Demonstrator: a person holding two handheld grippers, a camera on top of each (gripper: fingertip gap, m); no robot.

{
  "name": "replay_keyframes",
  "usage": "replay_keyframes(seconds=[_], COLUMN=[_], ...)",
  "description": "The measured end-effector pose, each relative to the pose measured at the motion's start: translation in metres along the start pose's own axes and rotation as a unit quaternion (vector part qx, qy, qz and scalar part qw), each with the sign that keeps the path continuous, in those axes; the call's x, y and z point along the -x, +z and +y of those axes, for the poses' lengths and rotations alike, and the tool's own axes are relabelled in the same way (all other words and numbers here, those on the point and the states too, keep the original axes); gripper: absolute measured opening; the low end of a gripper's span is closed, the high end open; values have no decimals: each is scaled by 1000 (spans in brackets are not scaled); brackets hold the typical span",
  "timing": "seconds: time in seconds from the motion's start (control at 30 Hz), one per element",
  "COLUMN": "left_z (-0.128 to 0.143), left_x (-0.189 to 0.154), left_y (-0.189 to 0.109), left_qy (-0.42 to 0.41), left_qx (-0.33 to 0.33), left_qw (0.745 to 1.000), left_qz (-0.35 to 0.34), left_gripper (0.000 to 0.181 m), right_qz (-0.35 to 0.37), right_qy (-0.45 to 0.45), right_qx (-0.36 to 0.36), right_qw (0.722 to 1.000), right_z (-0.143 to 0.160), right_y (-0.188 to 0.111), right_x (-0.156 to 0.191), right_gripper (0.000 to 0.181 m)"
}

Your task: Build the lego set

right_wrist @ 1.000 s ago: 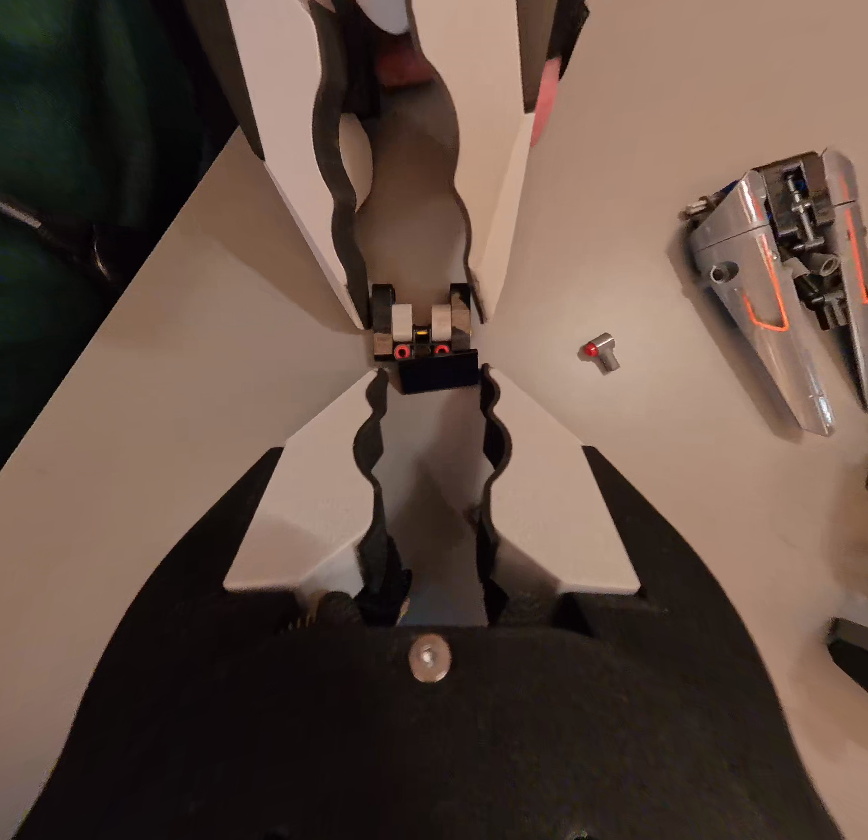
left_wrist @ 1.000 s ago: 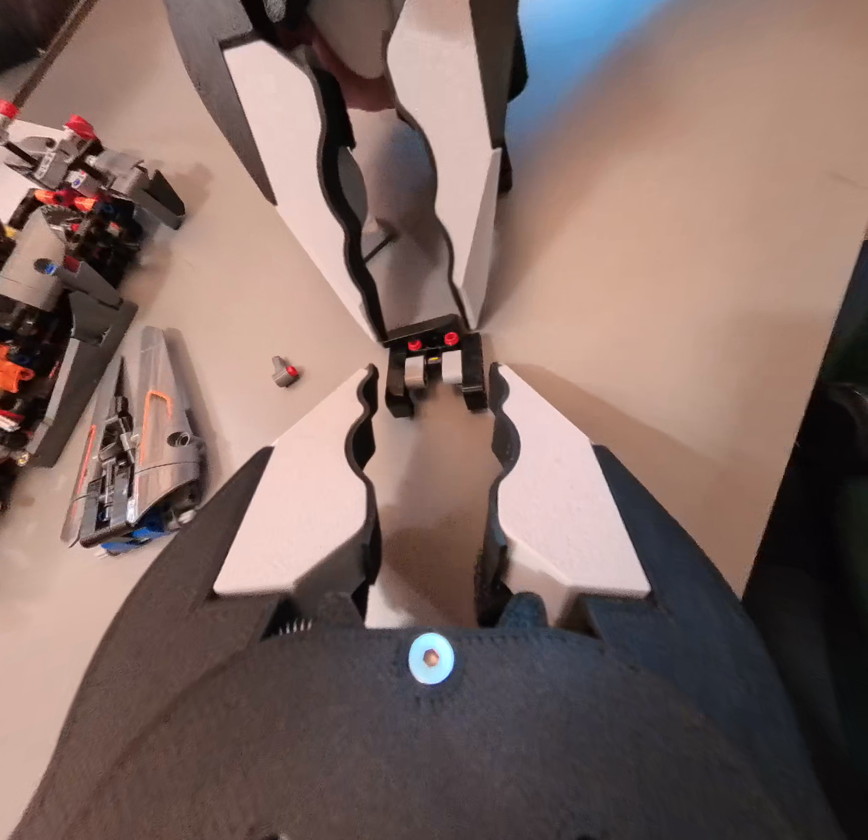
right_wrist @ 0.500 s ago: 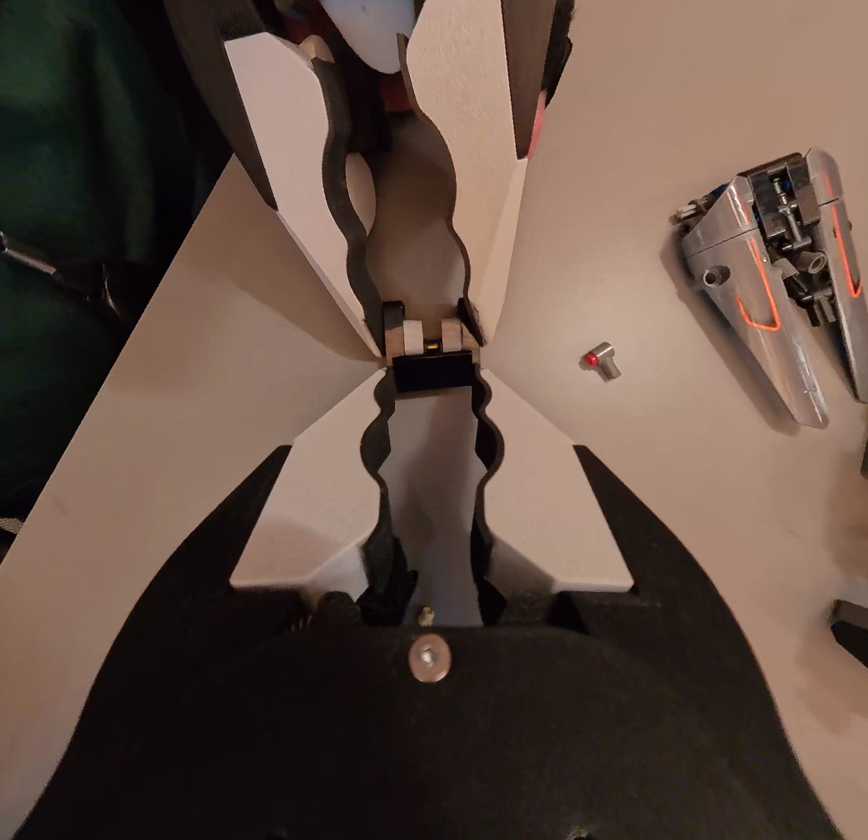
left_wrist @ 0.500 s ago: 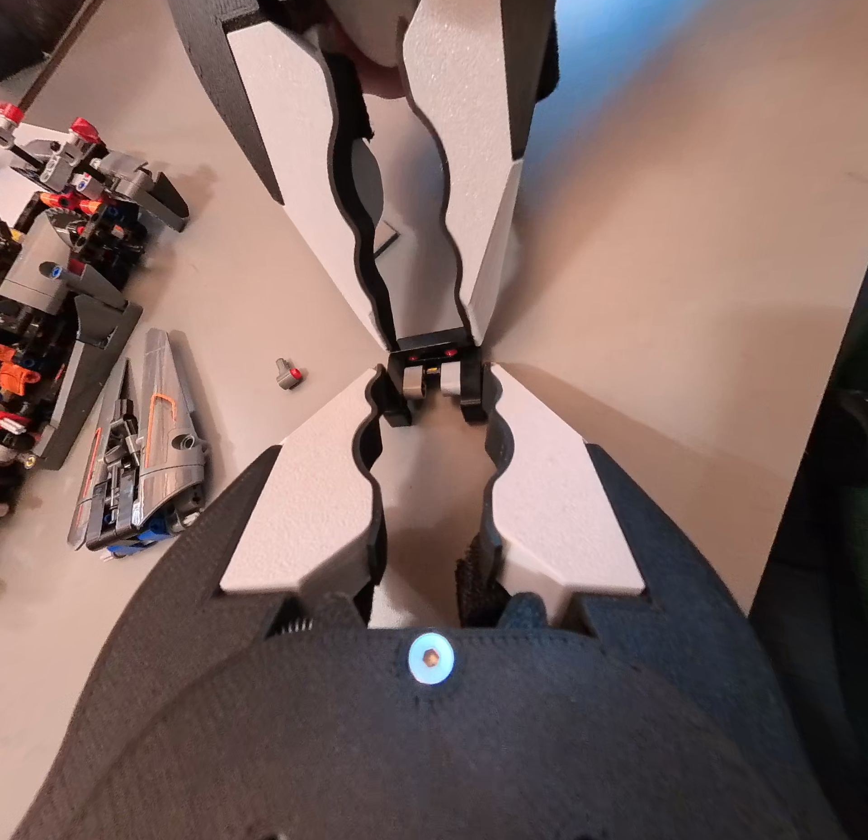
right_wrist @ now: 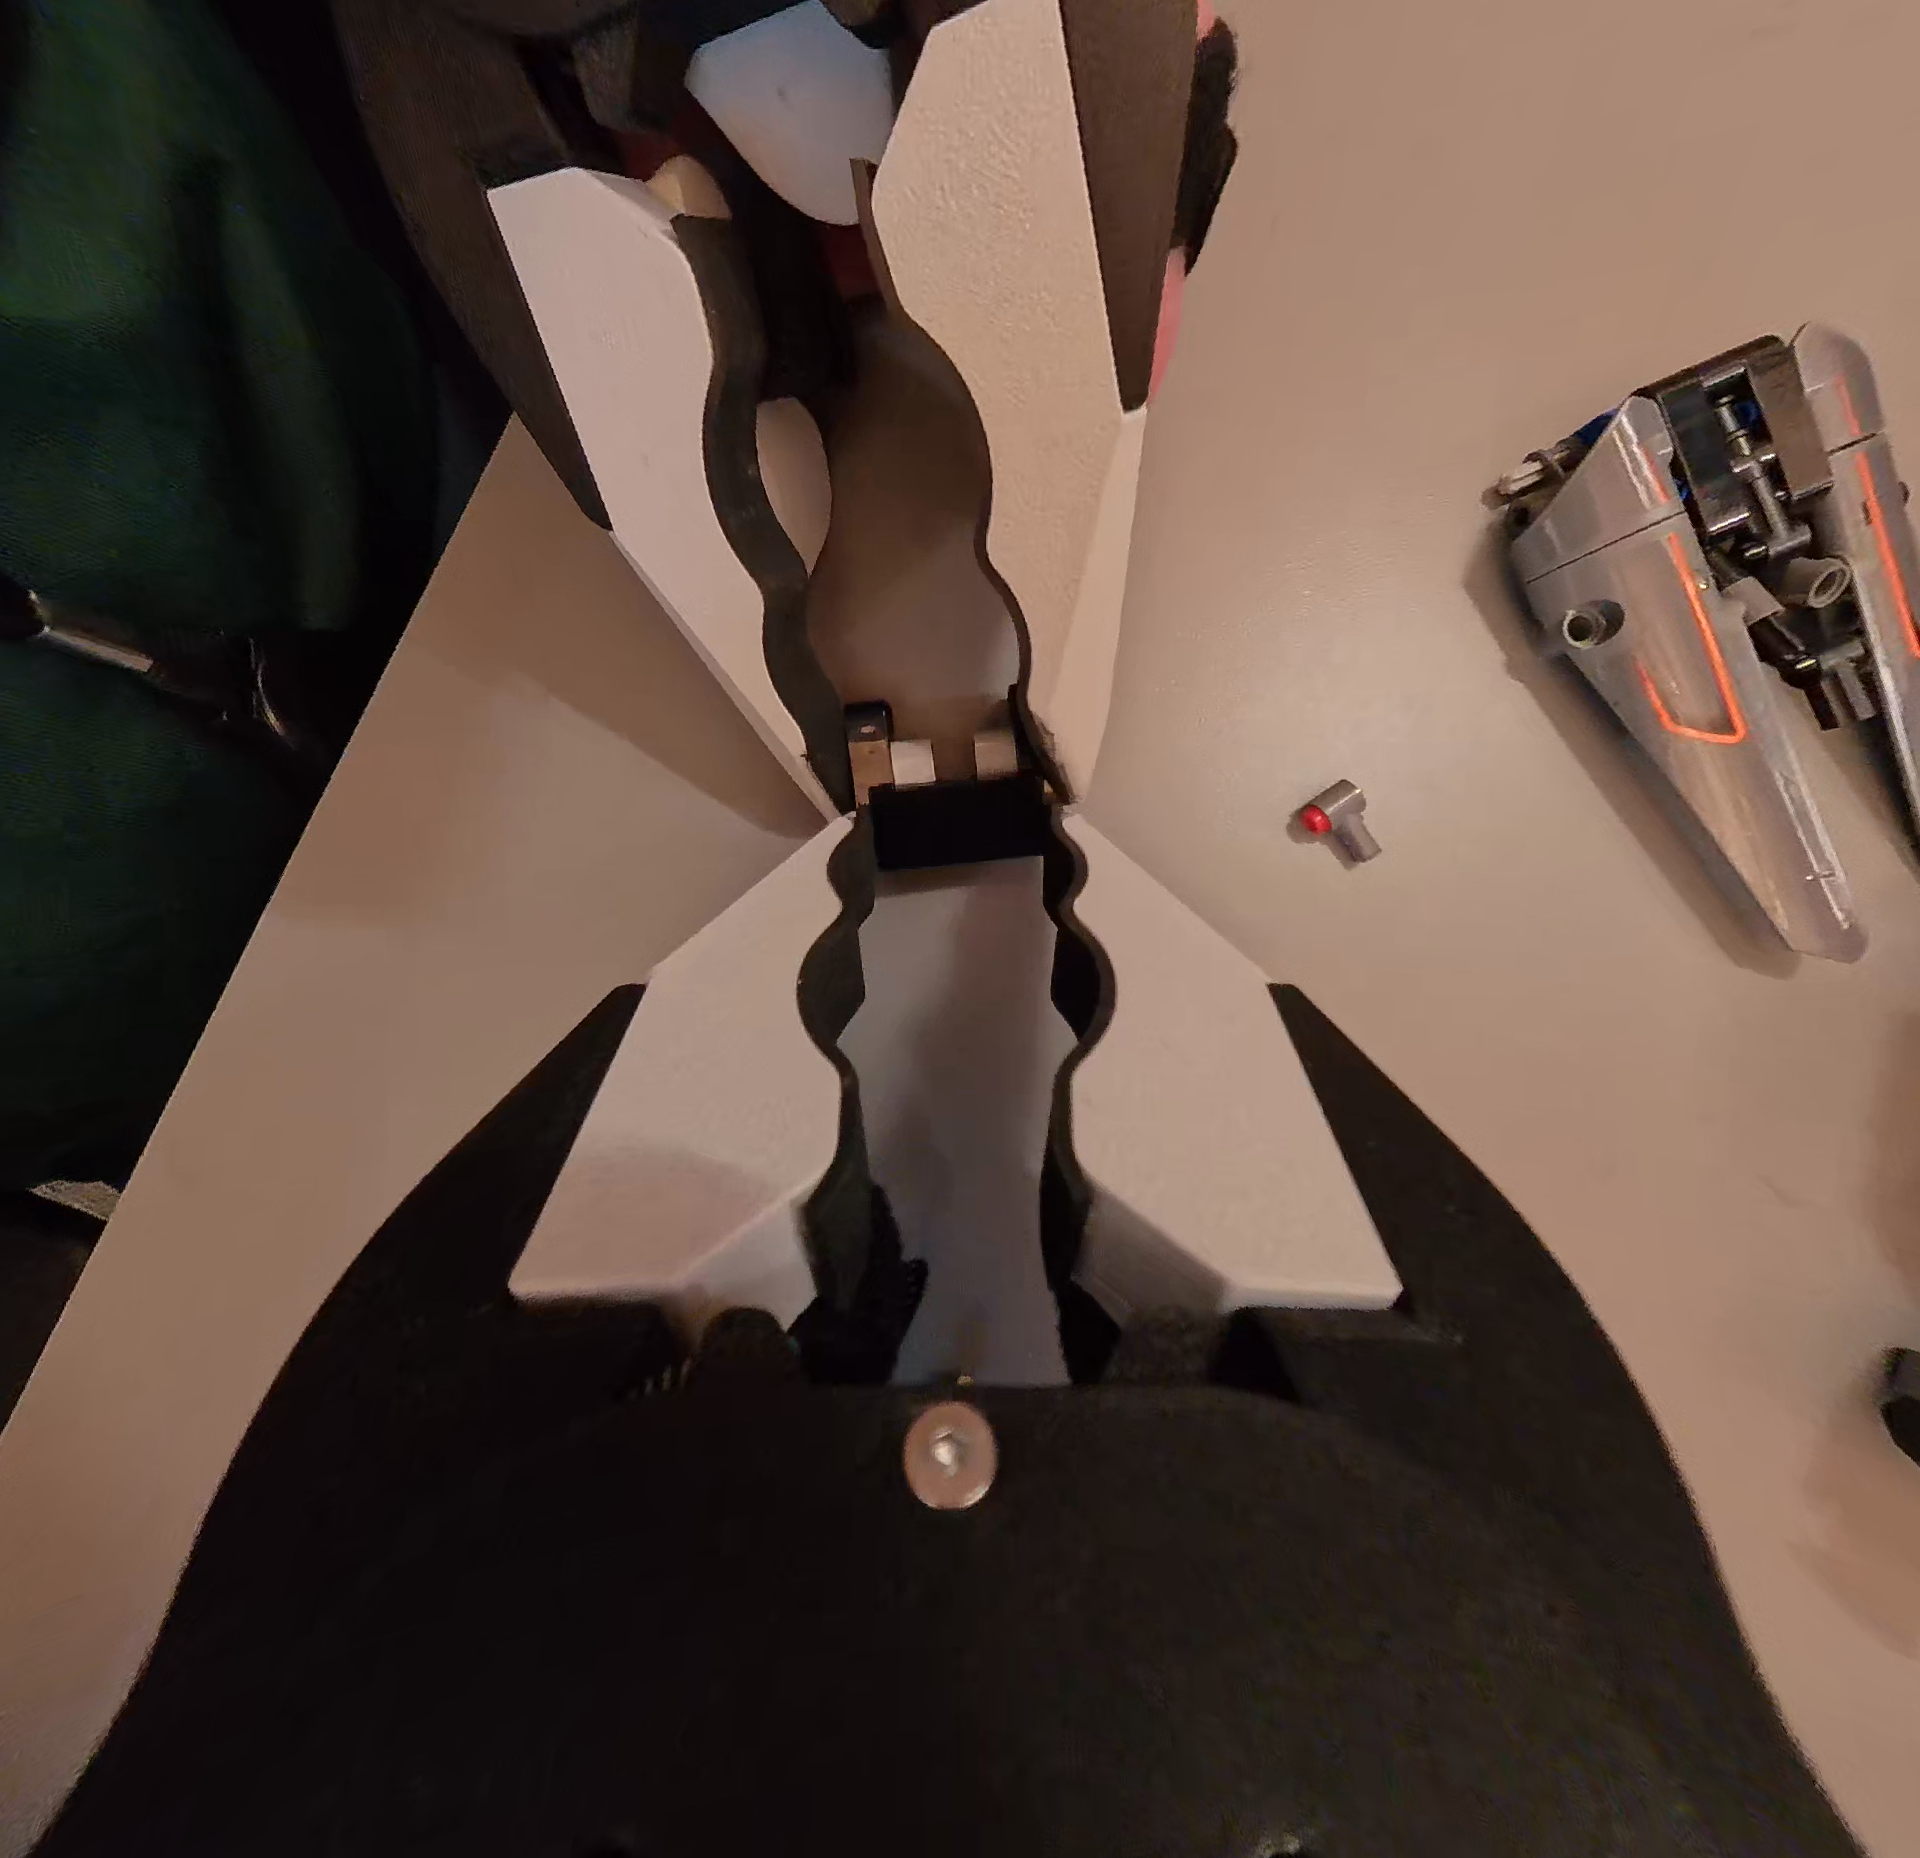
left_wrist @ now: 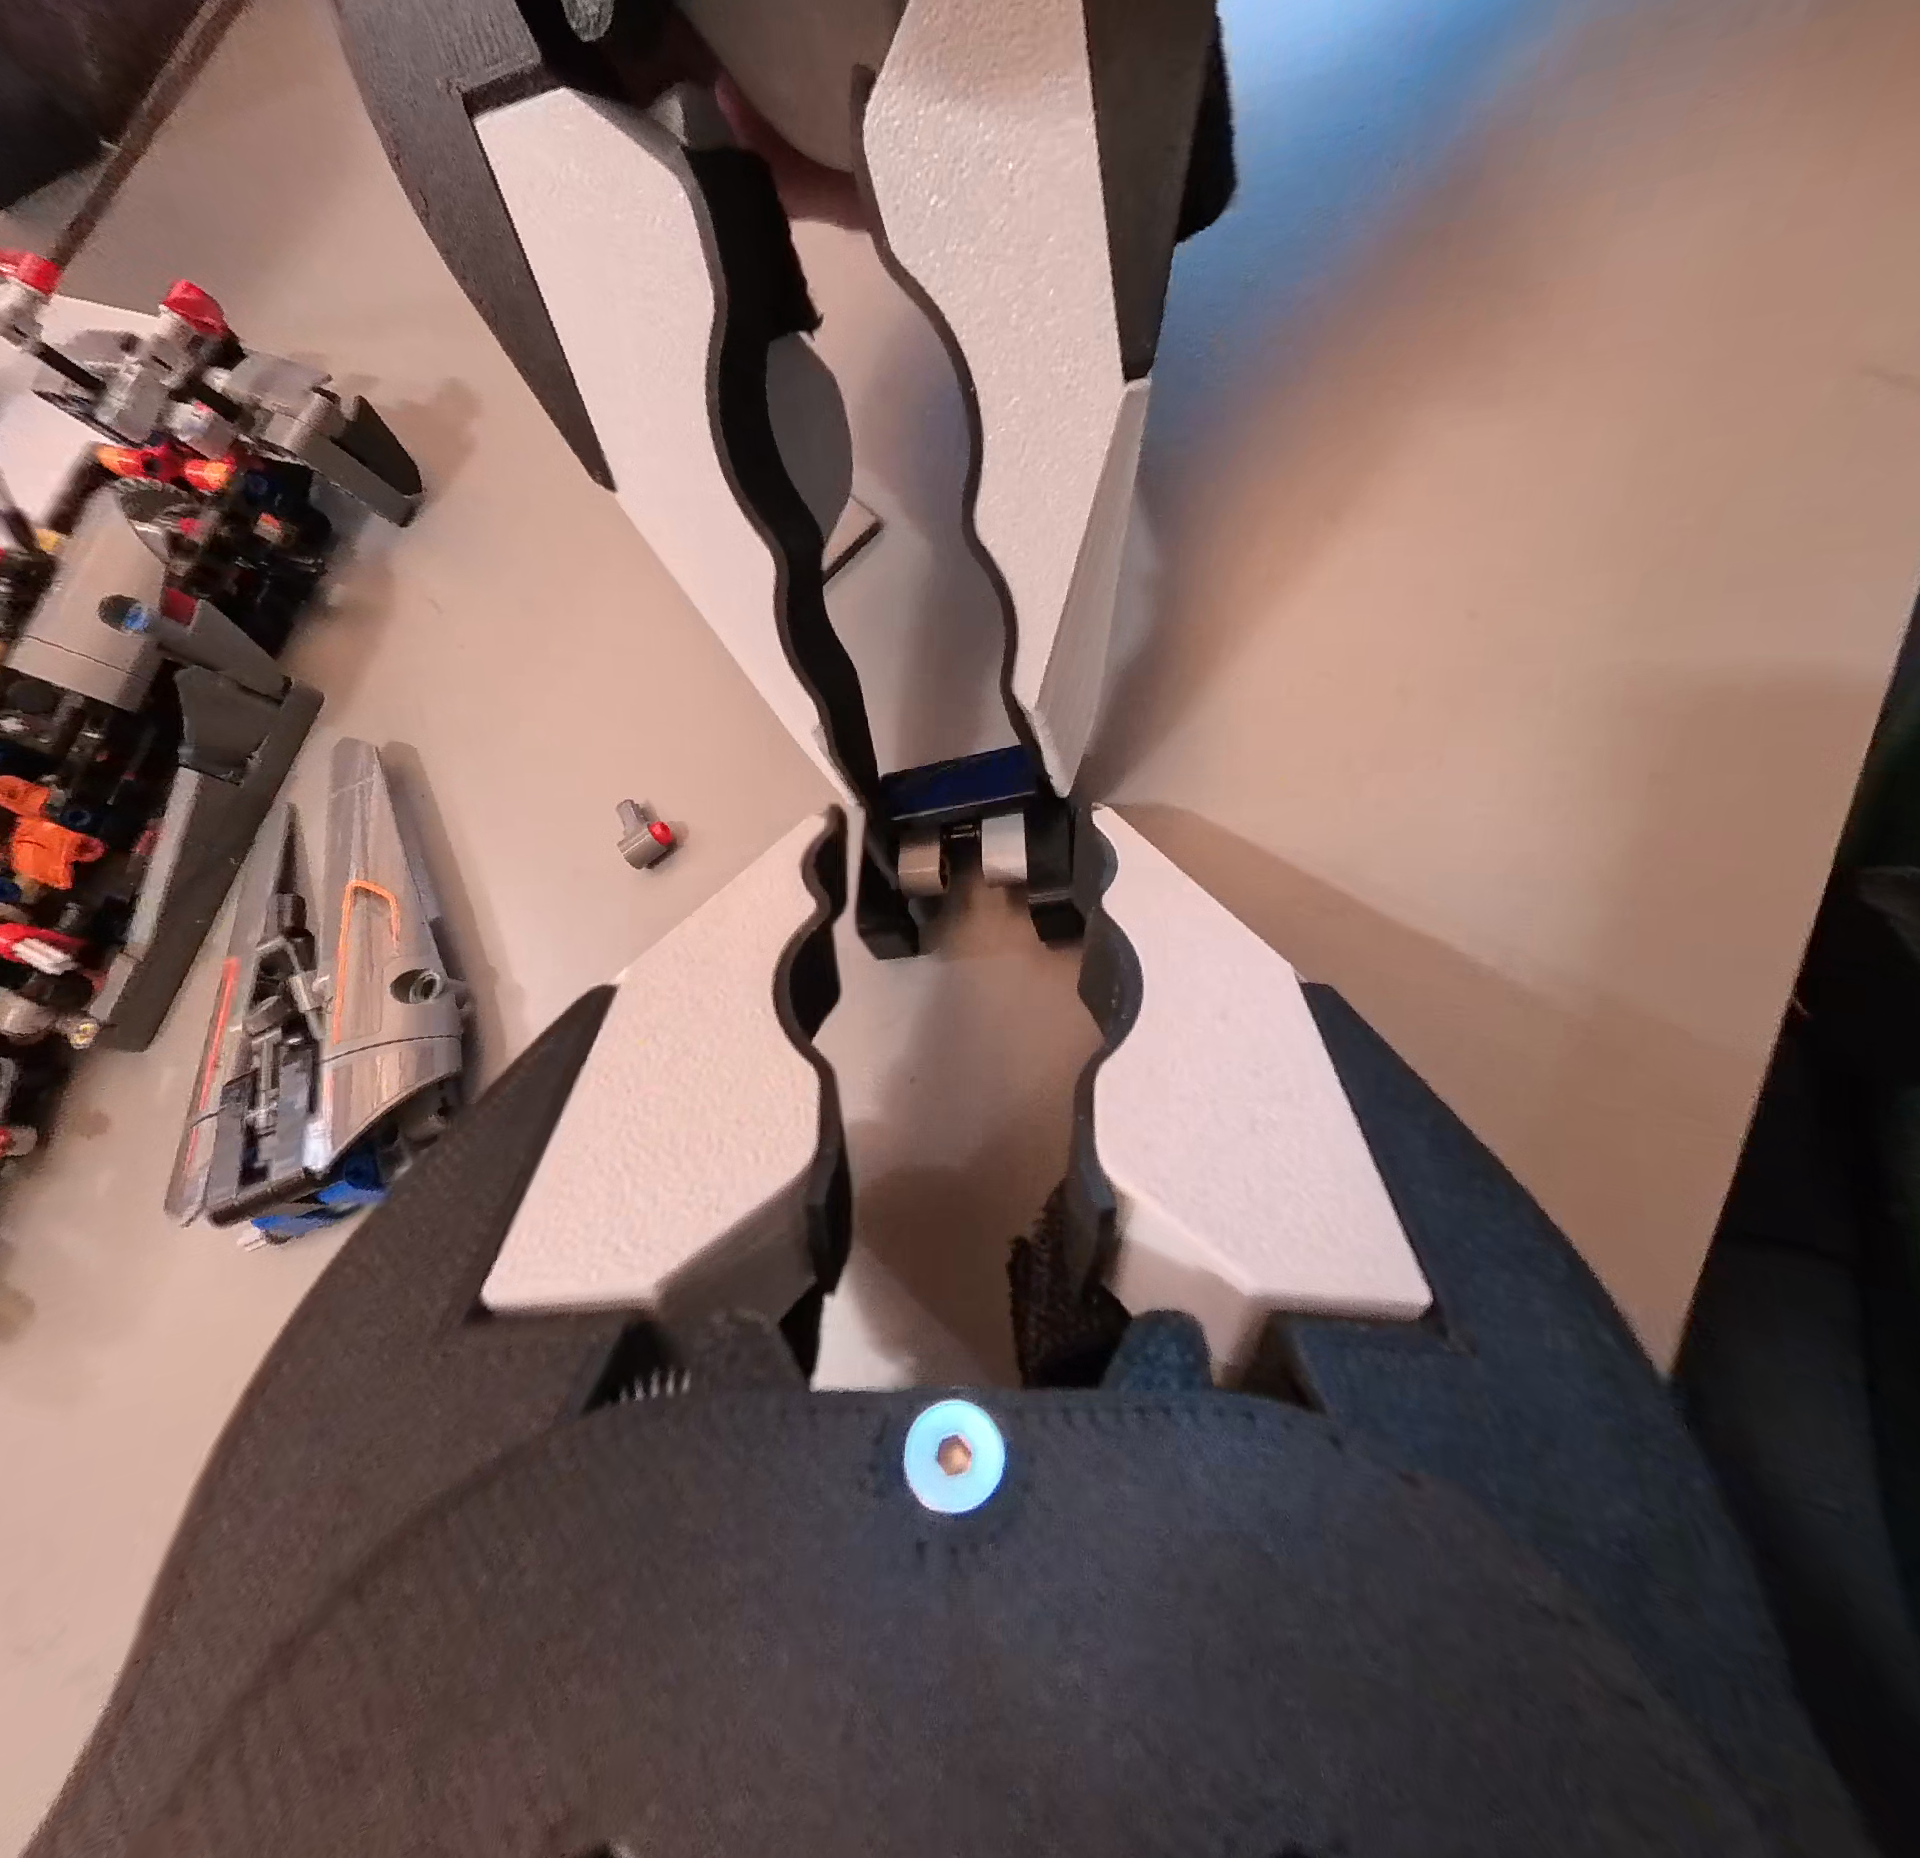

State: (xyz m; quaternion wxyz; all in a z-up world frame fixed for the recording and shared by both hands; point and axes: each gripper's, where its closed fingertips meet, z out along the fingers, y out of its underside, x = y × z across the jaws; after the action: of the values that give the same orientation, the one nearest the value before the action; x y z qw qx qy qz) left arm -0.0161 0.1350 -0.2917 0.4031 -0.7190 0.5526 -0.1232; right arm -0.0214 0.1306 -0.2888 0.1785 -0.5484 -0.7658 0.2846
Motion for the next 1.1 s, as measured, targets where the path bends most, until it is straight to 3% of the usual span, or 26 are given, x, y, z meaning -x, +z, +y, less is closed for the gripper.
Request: replay_keyframes(seconds=[0.13,0.33,0.47,0.57,0.73,1.1], left_z=[-8,-11,-30,-8,-13,0], left_x=[0,-2,-9,-8,0,-7], left_y=[-5,-10,-26,-11,-29,-17], left_qy=[44,123,158,162,134,213], left_qx=[-33,-47,-106,-36,-68,-18], left_qw=[998,991,981,985,988,977], left_qz=[-29,-40,-45,-35,-46,-17], left_gripper=[52,40,31,34,36,35], right_qz=[2,-5,2,-2,6,3], right_qy=[-8,-9,-9,-10,-6,42], right_qx=[18,26,27,25,25,21], right_qw=[1000,1000,1000,1000,1000,999], right_z=[-1,0,0,-1,-2,-12], right_y=[1,1,2,3,-1,8], right_x=[1,2,0,1,-3,1], right_gripper=[30,31,30,30,30,30])
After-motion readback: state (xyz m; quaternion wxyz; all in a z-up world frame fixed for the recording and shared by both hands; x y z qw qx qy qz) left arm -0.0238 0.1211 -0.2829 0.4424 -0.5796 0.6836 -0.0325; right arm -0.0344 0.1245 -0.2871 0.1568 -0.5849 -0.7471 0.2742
